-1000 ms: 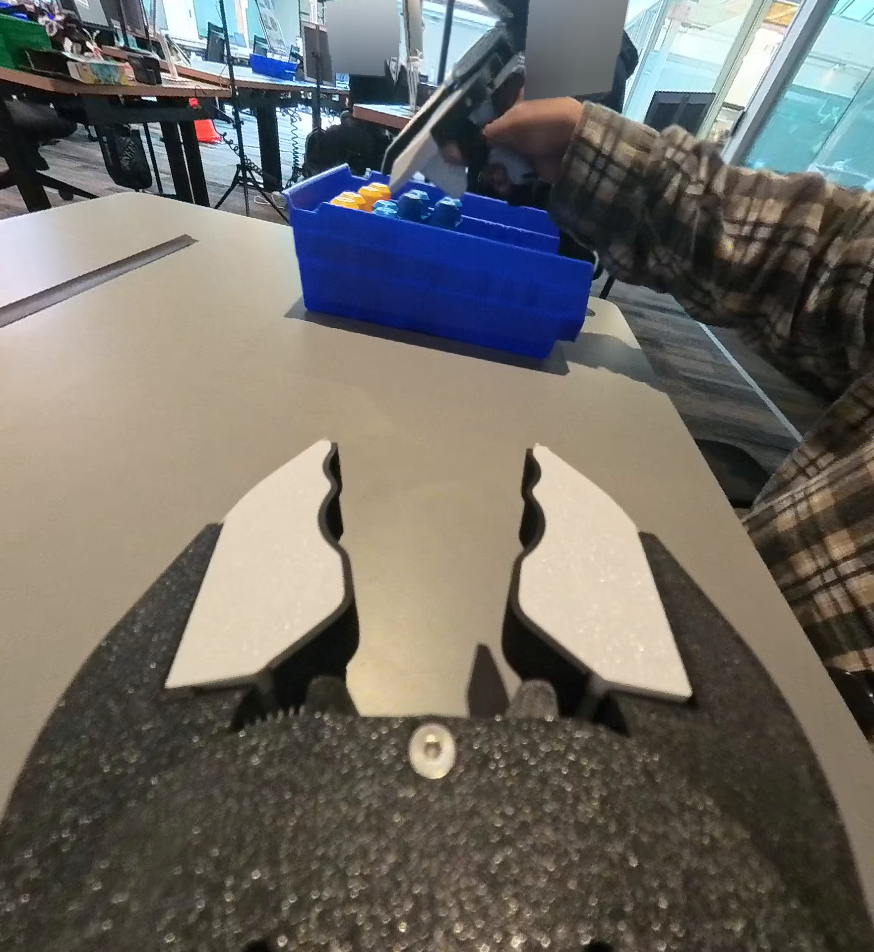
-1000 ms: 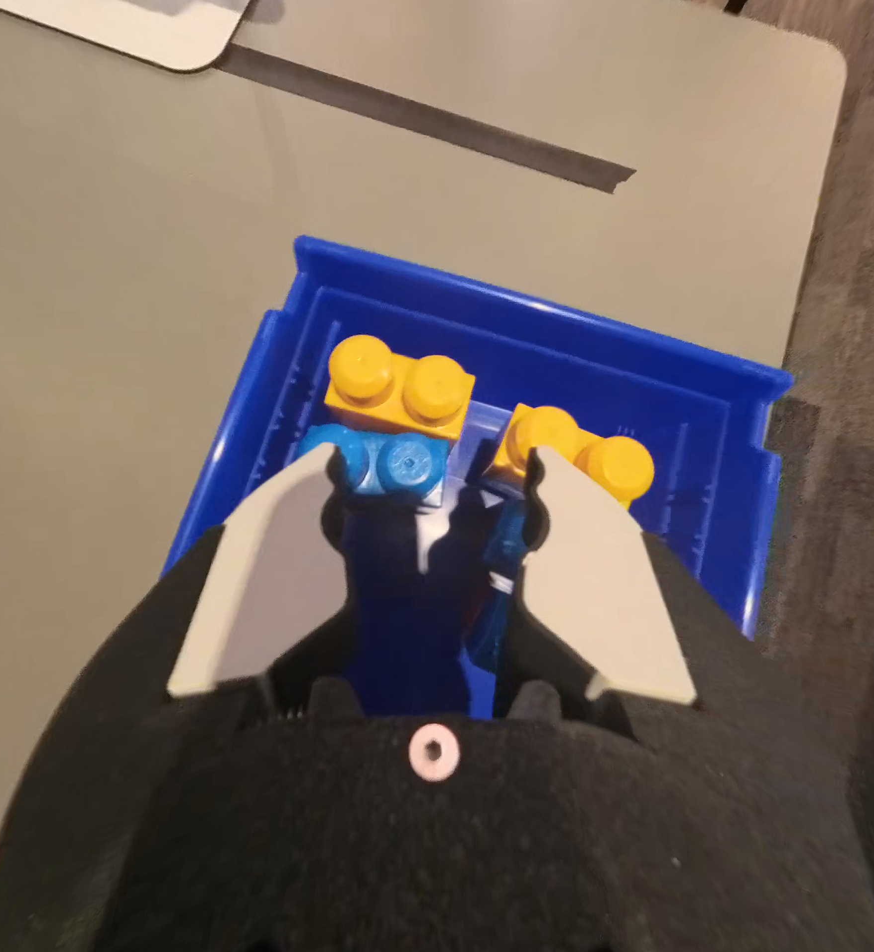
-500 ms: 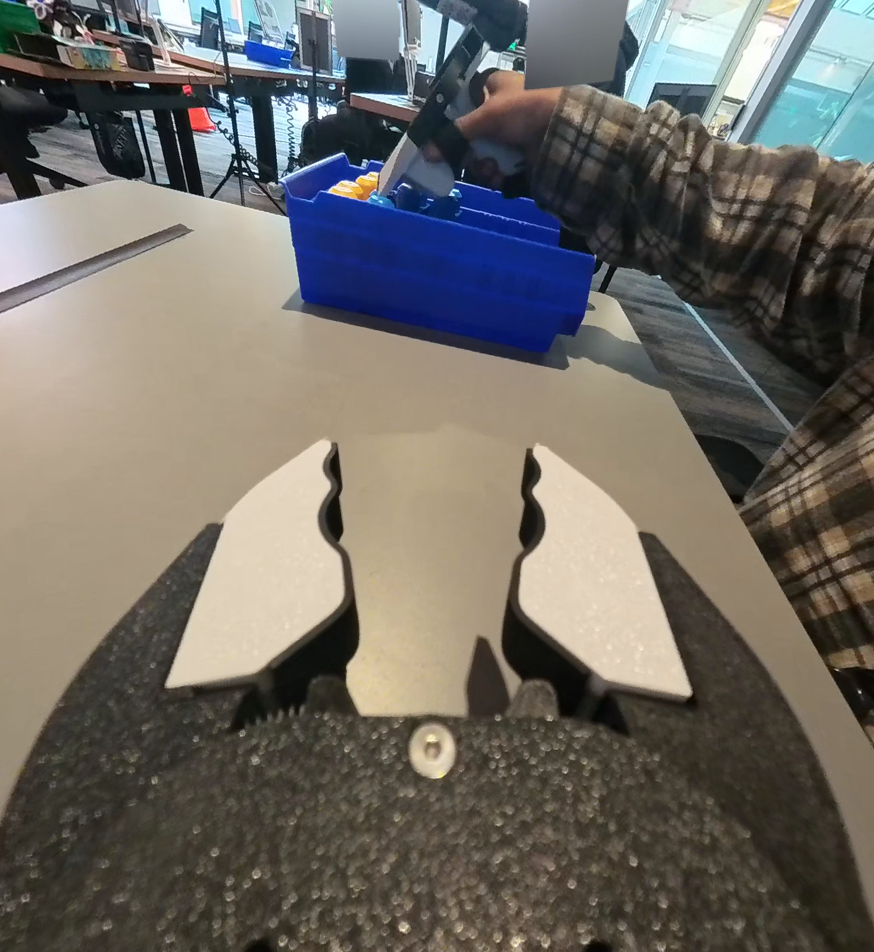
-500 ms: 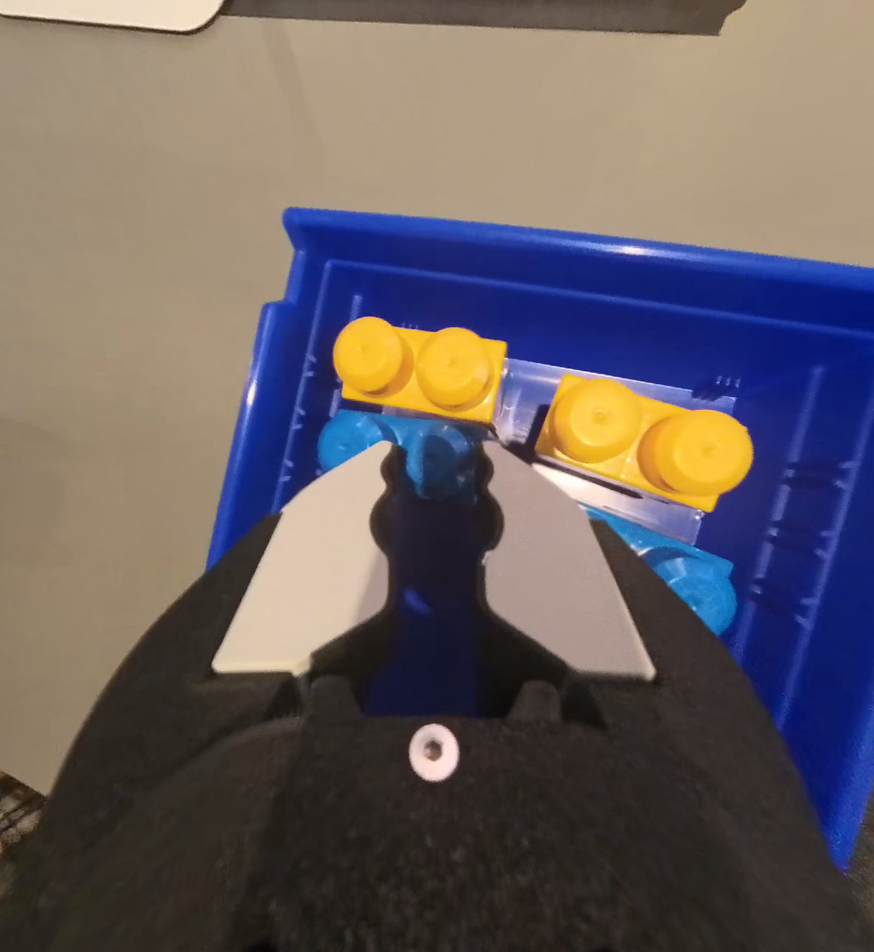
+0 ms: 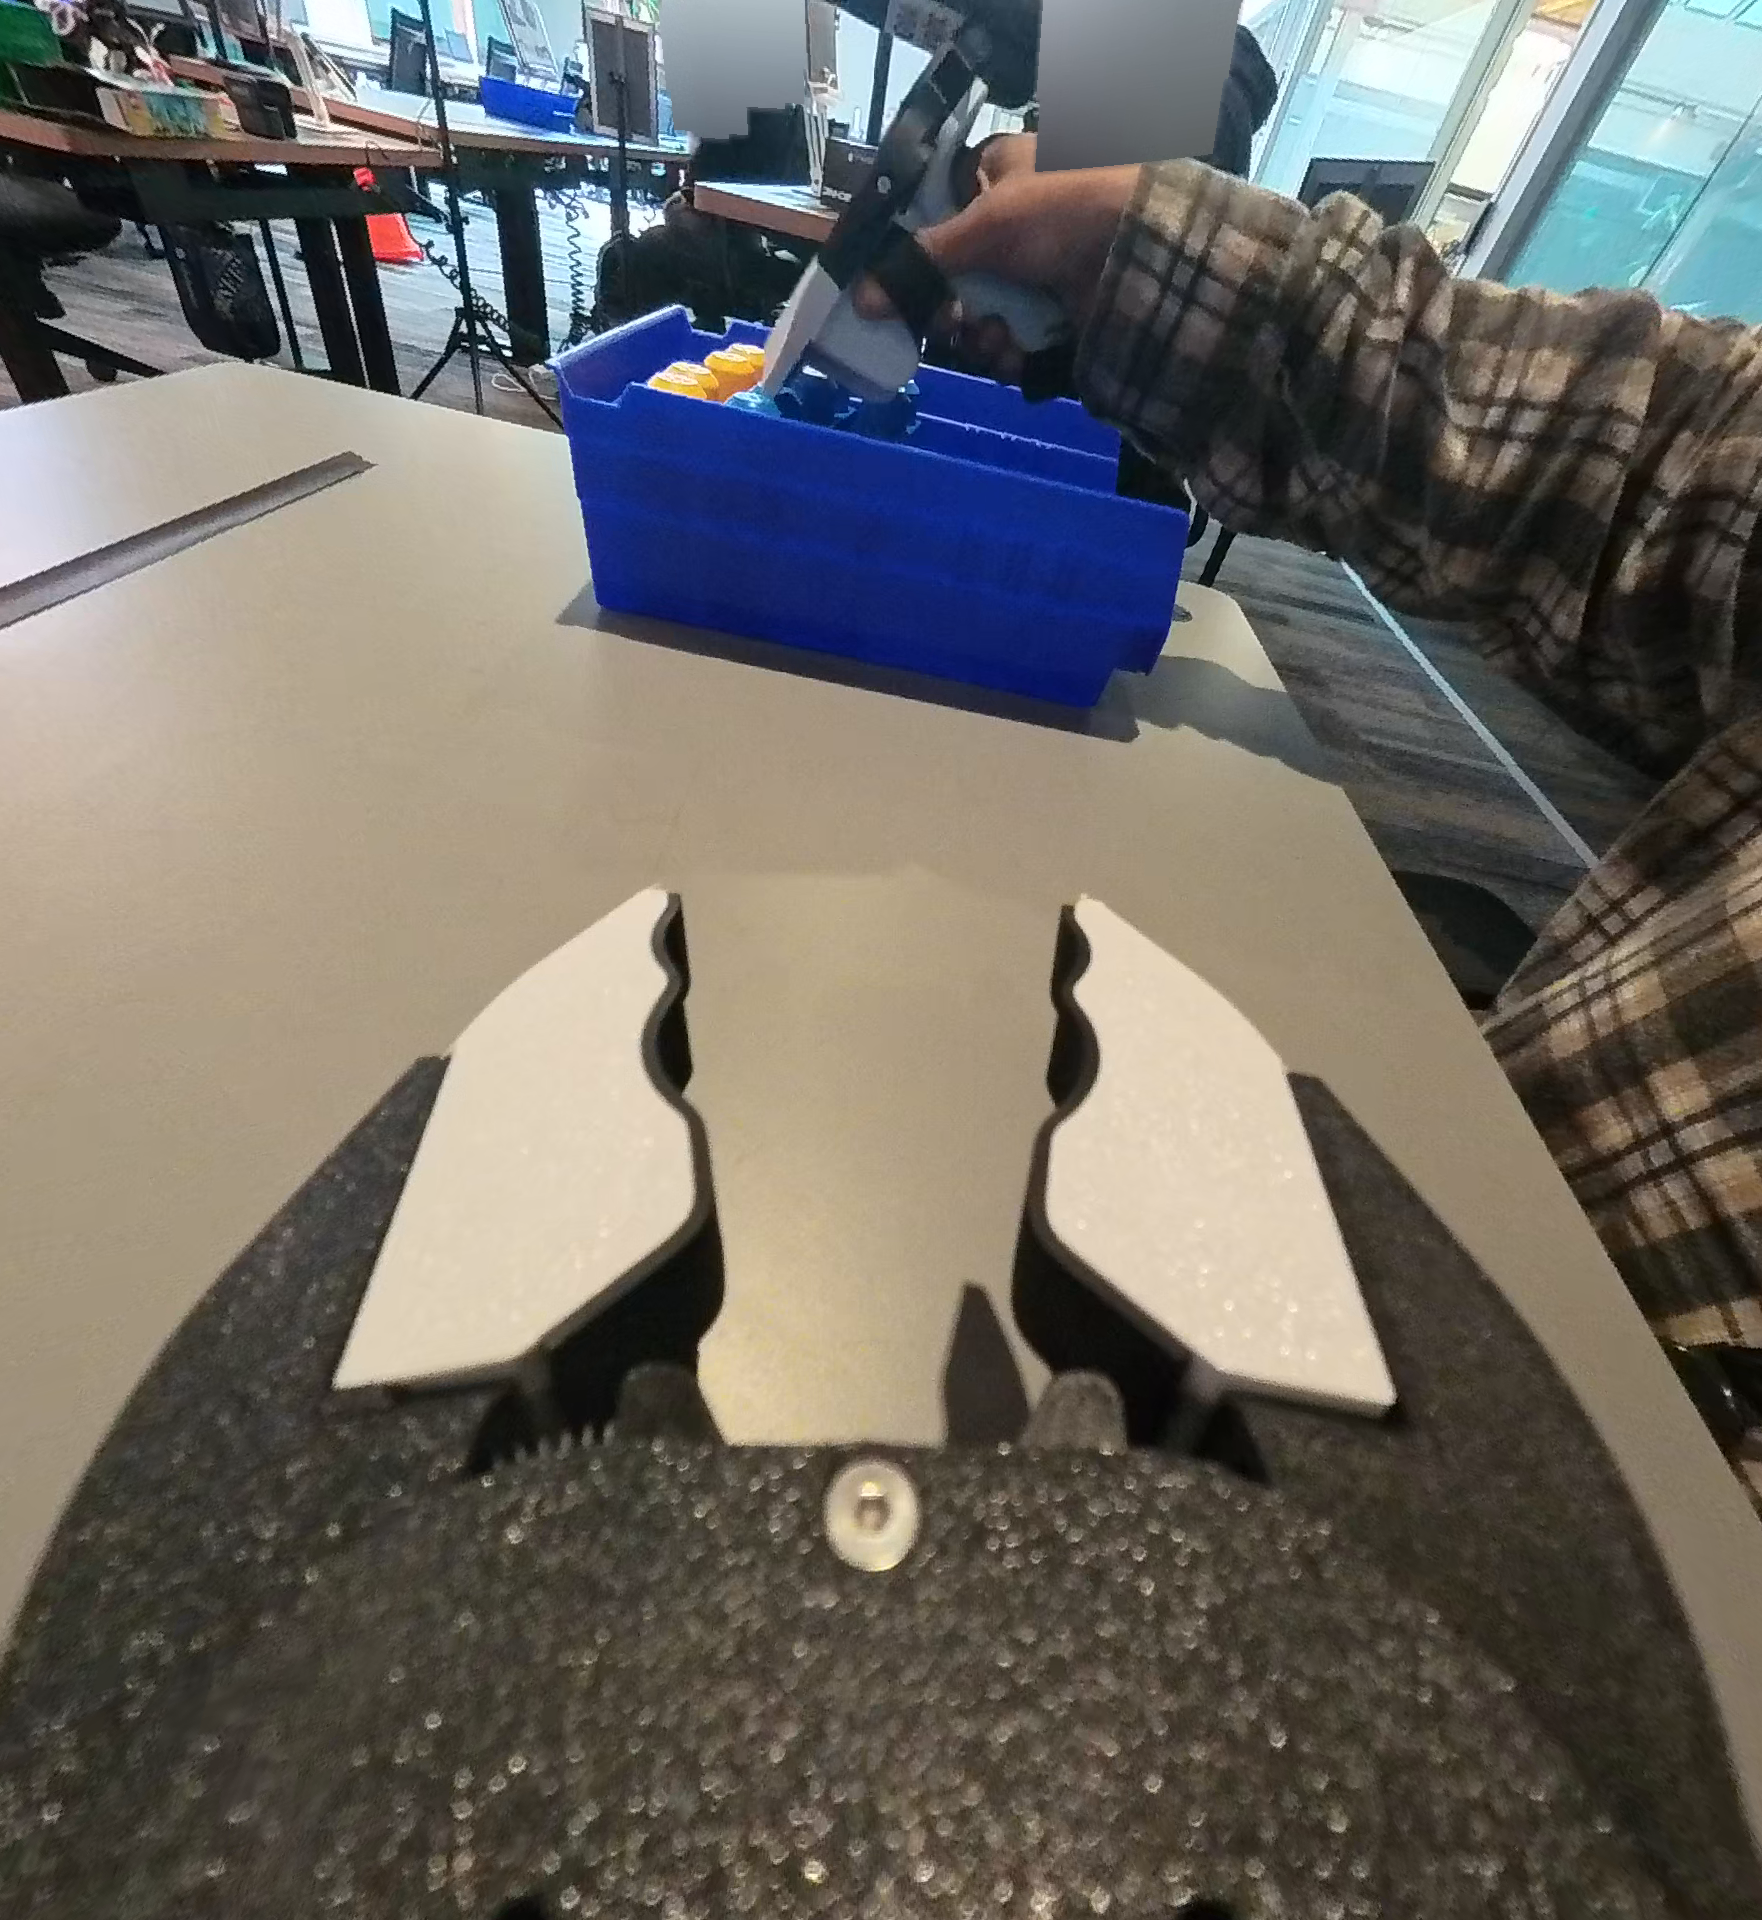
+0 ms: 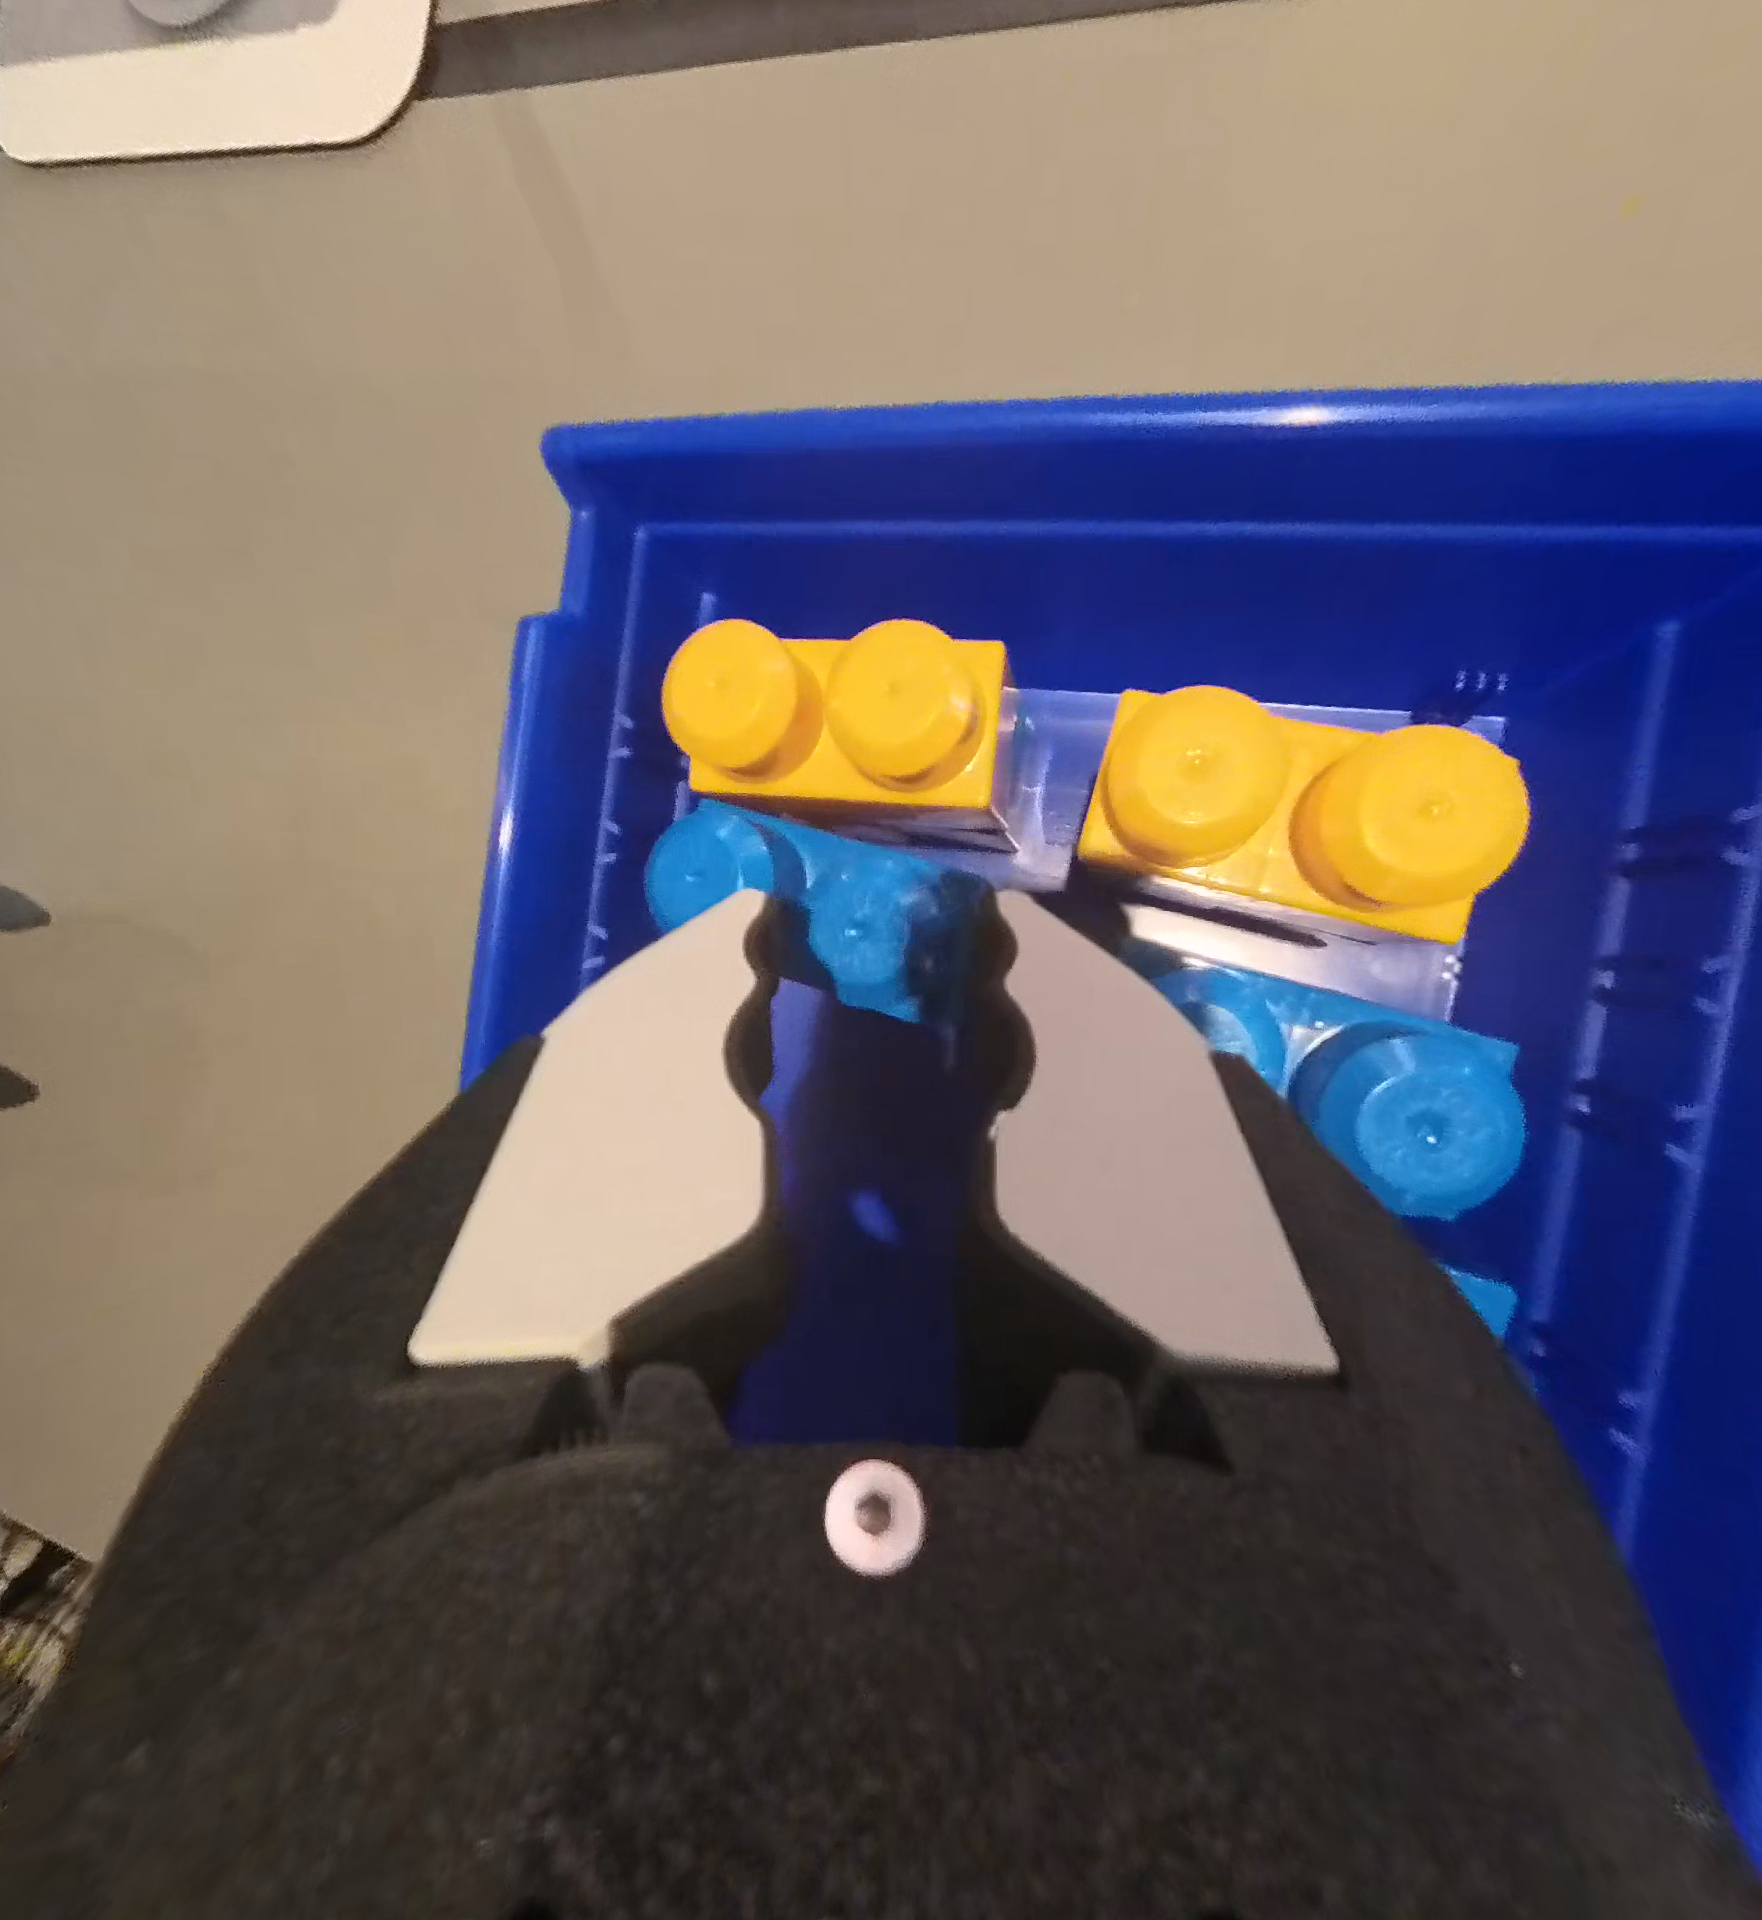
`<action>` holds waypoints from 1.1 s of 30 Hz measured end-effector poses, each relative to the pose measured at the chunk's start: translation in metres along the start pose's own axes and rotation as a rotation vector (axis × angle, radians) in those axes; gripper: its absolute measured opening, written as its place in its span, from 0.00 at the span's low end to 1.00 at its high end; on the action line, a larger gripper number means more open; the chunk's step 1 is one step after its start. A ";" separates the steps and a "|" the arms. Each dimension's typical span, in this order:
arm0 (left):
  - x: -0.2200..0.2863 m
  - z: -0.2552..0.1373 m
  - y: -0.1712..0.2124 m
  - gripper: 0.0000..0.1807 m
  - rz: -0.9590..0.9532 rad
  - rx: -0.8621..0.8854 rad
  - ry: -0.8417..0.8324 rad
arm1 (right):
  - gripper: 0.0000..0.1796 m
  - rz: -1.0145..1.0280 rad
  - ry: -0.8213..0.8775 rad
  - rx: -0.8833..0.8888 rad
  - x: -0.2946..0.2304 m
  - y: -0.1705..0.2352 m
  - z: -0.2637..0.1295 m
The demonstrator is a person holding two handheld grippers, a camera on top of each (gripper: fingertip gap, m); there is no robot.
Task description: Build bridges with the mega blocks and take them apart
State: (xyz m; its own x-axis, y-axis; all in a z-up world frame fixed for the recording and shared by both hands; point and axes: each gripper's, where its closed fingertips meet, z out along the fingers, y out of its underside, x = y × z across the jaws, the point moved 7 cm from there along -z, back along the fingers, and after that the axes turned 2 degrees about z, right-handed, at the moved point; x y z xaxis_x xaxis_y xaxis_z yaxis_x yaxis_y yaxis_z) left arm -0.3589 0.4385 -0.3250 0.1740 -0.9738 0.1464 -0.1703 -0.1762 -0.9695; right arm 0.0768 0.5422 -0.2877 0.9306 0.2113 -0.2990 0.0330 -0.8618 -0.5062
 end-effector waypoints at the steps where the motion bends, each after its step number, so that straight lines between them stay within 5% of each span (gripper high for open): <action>1: 0.000 0.000 0.000 0.37 0.001 0.001 -0.001 | 0.21 -0.002 0.003 0.009 0.001 -0.001 -0.002; 5: -0.001 -0.002 -0.001 0.37 0.000 0.009 -0.004 | 0.26 -0.016 -0.003 0.163 0.001 -0.010 -0.033; 8: -0.002 -0.003 -0.002 0.37 0.001 0.016 -0.009 | 0.26 -0.084 -0.008 0.465 -0.010 -0.009 -0.089; 11: -0.003 -0.005 -0.002 0.37 0.004 0.028 -0.010 | 0.30 -0.185 0.020 0.791 -0.030 0.016 -0.142; 14: -0.002 -0.006 -0.005 0.38 0.016 0.046 -0.007 | 0.32 -0.287 -0.041 0.919 -0.061 0.051 -0.159; 24: 0.021 -0.066 -0.054 0.39 0.057 0.178 -0.200 | 0.48 -0.539 -0.226 0.712 -0.165 0.114 -0.055; 29: 0.048 -0.150 -0.080 0.43 0.099 0.164 -0.401 | 0.53 -0.607 -0.401 0.674 -0.205 0.107 -0.002; 33: 0.065 -0.255 -0.100 0.46 0.143 0.065 -0.677 | 0.53 -0.635 -0.477 0.716 -0.221 0.105 0.029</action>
State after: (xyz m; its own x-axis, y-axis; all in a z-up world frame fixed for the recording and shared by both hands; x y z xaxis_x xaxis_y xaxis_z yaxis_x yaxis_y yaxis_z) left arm -0.5775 0.3559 -0.1682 0.7248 -0.6787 -0.1182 -0.1822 -0.0234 -0.9830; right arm -0.1355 0.4182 -0.2983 0.5744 0.8183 -0.0204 0.0956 -0.0918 -0.9912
